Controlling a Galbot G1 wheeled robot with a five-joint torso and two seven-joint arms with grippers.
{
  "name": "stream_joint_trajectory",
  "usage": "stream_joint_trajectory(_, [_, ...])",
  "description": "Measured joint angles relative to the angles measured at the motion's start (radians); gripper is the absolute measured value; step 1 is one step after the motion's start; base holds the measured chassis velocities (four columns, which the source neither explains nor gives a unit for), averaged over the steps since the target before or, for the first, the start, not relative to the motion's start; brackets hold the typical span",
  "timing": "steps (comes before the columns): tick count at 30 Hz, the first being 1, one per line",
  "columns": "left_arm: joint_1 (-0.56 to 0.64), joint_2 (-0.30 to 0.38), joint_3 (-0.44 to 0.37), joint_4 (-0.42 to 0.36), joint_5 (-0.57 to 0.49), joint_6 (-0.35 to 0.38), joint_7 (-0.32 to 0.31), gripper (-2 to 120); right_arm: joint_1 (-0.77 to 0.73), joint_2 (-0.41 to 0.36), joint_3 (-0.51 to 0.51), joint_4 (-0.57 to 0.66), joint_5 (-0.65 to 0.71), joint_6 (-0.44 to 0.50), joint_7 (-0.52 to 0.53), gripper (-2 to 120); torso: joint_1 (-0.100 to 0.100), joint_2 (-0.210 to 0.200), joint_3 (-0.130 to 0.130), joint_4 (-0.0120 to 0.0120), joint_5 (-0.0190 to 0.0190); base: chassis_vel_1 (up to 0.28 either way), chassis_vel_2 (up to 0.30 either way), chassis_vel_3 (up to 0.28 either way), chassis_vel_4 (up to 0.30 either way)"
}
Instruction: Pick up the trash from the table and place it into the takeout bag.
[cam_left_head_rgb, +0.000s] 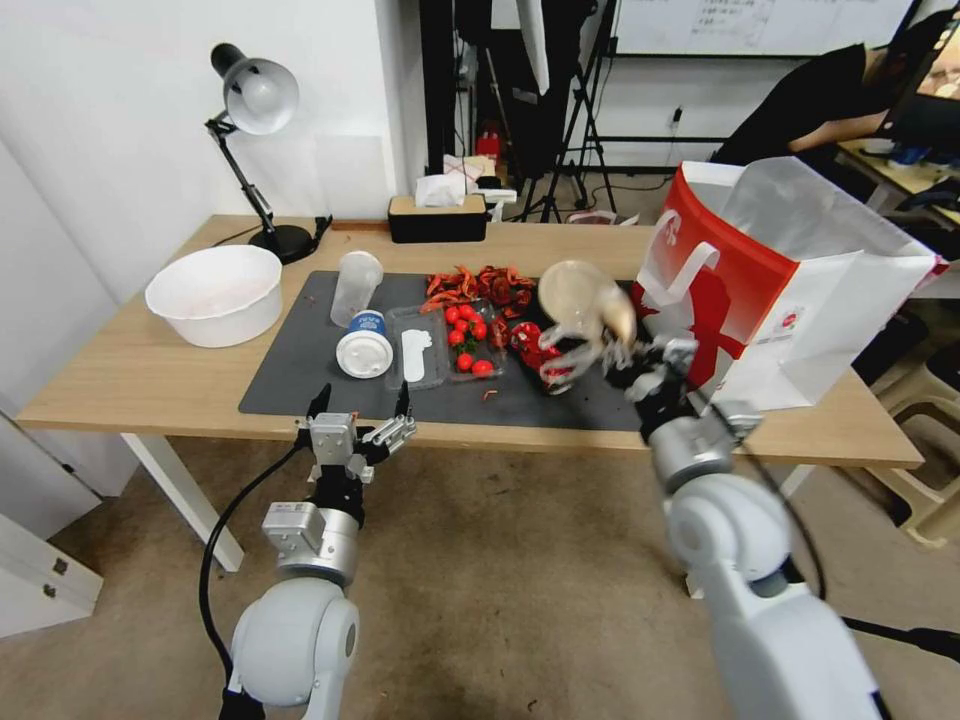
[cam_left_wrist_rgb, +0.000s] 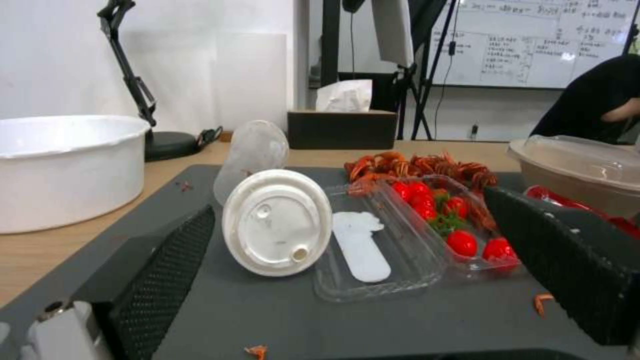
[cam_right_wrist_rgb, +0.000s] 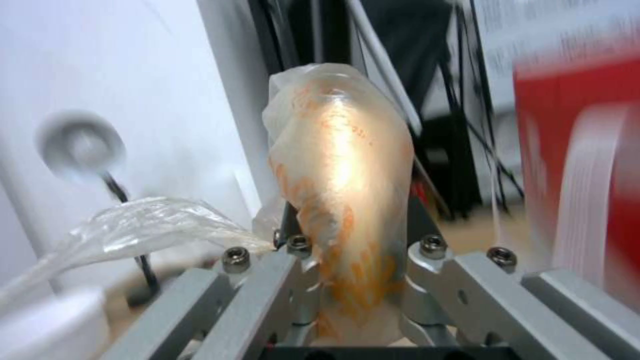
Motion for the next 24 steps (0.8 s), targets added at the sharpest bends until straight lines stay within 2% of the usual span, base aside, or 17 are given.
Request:
stream_joint_trajectory(2, [0.006,0.0,0.002,-0.002,0.005,-0.005,0.0,100,0.051,-0.04,0.048,0.04,0.055,0.013,0.0,9,0.0,0.0,0.0,0.0001,-0.0001,0.0,0.0,0.0,0.0])
stream_joint_trajectory(6, [0.013,0.0,0.005,-0.007,0.013,-0.009,0.001,100,0.116,-0.091,0.088,0.04,0.106,0.019,0.043,9,0.0,0.0,0.0,0.0002,0.0,0.0,0.0,0.0,0.0])
stream_joint_trajectory(10, [0.027,0.0,0.013,-0.012,0.027,-0.019,0.002,100,0.265,-0.188,0.126,-0.072,0.181,0.003,0.178,9,0.0,0.0,0.0,0.0,0.0005,0.0,0.0,0.0,0.0])
stream_joint_trajectory(11, [0.027,0.0,0.013,-0.012,0.027,-0.019,0.002,100,0.265,-0.188,0.126,-0.072,0.181,0.003,0.178,9,0.0,0.0,0.0,0.0,0.0005,0.0,0.0,0.0,0.0])
stream_joint_trajectory(13, [0.032,0.0,0.015,-0.012,0.035,-0.025,0.003,100,0.336,-0.222,0.122,-0.124,0.215,-0.022,0.259,9,0.0,0.0,0.0,0.0002,0.0,0.0,0.0,0.0,0.0])
stream_joint_trajectory(15, [0.038,0.0,0.017,-0.012,0.046,-0.033,0.003,100,0.41,-0.247,0.103,-0.184,0.246,-0.098,0.372,8,0.0,0.0,0.0,0.0003,-0.0001,0.0,0.0,0.0,0.0])
stream_joint_trajectory(16, [0.038,0.0,0.017,-0.012,0.046,-0.033,0.003,100,0.41,-0.247,0.103,-0.184,0.246,-0.098,0.372,8,0.0,0.0,0.0,0.0003,-0.0001,0.0,0.0,0.0,0.0])
stream_joint_trajectory(18, [0.044,0.0,0.018,-0.013,0.055,-0.038,0.004,100,0.443,-0.251,0.093,-0.214,0.268,-0.183,0.438,8,0.0,0.0,0.0,0.0003,0.0,0.0,0.0,0.0,0.0])
stream_joint_trajectory(20, [0.045,0.0,0.018,-0.013,0.057,-0.039,0.004,100,0.446,-0.25,0.091,-0.22,0.268,-0.204,0.449,8,0.0,0.0,0.0,0.0003,0.0,0.0,0.0,0.0,0.0])
stream_joint_trajectory(23, [0.05,0.0,0.019,-0.013,0.065,-0.045,0.004,100,0.449,-0.235,0.089,-0.242,0.248,-0.269,0.47,23,0.0,0.0,0.0,0.0,0.0001,0.0,0.0,0.0,0.0])
stream_joint_trajectory(24, [0.05,0.0,0.019,-0.013,0.065,-0.045,0.004,100,0.449,-0.235,0.089,-0.242,0.248,-0.269,0.47,23,0.0,0.0,0.0,0.0,0.0001,0.0,0.0,0.0,0.0])
